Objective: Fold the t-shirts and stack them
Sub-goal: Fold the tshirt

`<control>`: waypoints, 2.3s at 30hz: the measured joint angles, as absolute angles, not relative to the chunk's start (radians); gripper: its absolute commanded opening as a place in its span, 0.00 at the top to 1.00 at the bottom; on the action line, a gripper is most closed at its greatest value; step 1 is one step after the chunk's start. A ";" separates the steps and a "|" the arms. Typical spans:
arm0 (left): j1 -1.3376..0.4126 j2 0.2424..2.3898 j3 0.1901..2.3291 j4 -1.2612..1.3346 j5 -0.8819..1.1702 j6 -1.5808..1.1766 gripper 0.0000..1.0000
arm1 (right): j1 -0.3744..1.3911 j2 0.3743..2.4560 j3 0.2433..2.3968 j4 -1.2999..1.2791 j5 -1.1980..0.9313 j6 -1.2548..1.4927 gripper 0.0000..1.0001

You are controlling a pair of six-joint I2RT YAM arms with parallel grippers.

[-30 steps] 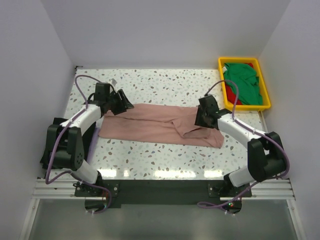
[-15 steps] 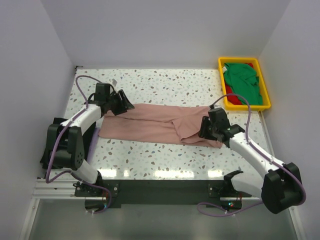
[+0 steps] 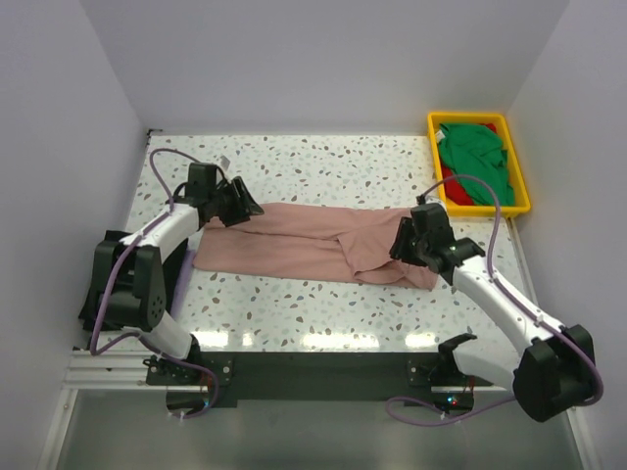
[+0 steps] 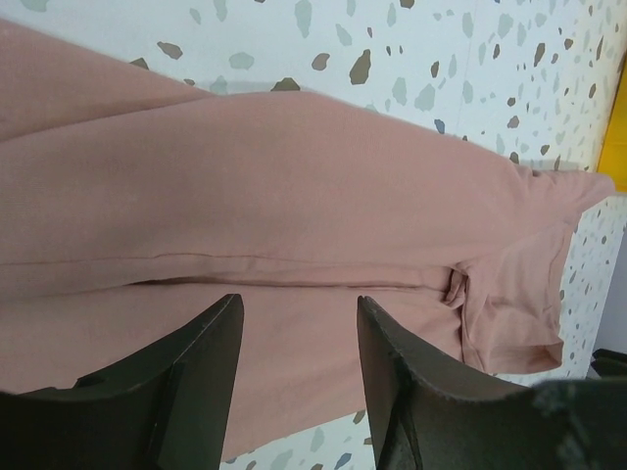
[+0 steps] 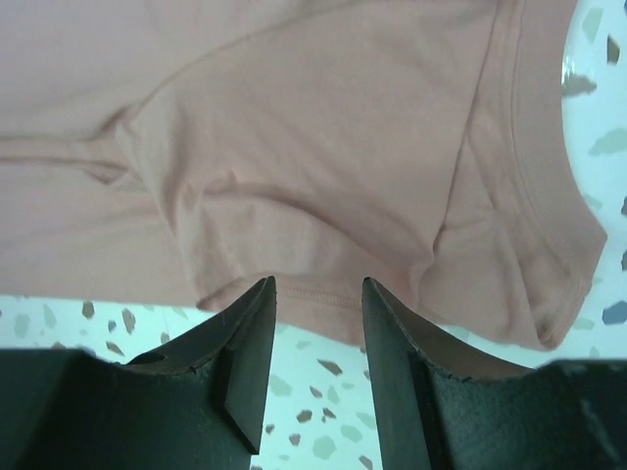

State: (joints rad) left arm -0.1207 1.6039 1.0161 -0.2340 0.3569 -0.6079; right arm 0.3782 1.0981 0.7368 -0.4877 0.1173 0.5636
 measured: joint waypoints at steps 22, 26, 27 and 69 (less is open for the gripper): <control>-0.127 1.641 1.016 -0.255 0.352 -0.608 0.52 | 0.378 1.225 0.642 -0.416 0.097 0.613 0.62; -0.134 1.632 1.015 -0.284 0.314 -0.607 0.57 | 0.378 1.225 0.726 -0.436 0.115 0.617 0.61; -0.140 1.625 1.010 -0.286 0.300 -0.606 0.58 | 0.378 1.233 0.757 -0.440 0.123 0.618 0.61; -0.780 1.724 0.896 -0.128 0.082 -1.032 0.67 | 0.301 2.607 2.354 -0.534 -0.022 0.282 0.39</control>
